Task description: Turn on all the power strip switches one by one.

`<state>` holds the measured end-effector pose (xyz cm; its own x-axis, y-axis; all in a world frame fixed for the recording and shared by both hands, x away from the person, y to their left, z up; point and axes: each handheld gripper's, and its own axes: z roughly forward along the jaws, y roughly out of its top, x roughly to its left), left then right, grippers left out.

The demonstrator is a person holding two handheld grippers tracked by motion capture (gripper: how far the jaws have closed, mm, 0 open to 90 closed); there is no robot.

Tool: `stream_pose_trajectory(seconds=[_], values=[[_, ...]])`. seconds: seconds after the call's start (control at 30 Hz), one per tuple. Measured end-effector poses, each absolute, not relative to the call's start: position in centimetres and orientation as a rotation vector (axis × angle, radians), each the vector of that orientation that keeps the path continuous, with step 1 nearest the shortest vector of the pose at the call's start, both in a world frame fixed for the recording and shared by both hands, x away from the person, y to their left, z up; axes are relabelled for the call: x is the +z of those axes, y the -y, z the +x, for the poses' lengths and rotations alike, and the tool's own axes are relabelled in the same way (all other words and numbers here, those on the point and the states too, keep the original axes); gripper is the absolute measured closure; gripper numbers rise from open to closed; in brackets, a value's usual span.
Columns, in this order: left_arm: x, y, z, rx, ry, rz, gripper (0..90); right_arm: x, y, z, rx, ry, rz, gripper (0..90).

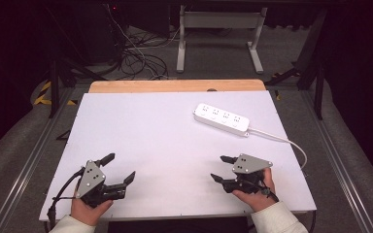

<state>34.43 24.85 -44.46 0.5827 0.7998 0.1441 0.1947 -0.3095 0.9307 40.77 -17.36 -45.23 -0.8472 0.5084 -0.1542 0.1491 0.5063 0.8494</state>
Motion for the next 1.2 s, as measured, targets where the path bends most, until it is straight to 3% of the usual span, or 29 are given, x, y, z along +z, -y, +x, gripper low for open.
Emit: stream_pose_trajectory(seconds=[0.53,0.8,1.2], values=[[-44.3,-24.7,34.3,0.798,-0.804,1.828,15.0,-45.1,16.9,40.7,1.265,-2.382,0.498,36.1],[-44.4,-24.7,34.3,0.798,-0.821,1.830,15.1,-44.5,16.5,40.9,1.214,-2.423,0.495,45.1],[-44.5,-24.6,34.3,0.812,-0.821,1.844,16.0,-43.1,17.2,42.6,1.229,-2.411,0.596,48.6]])
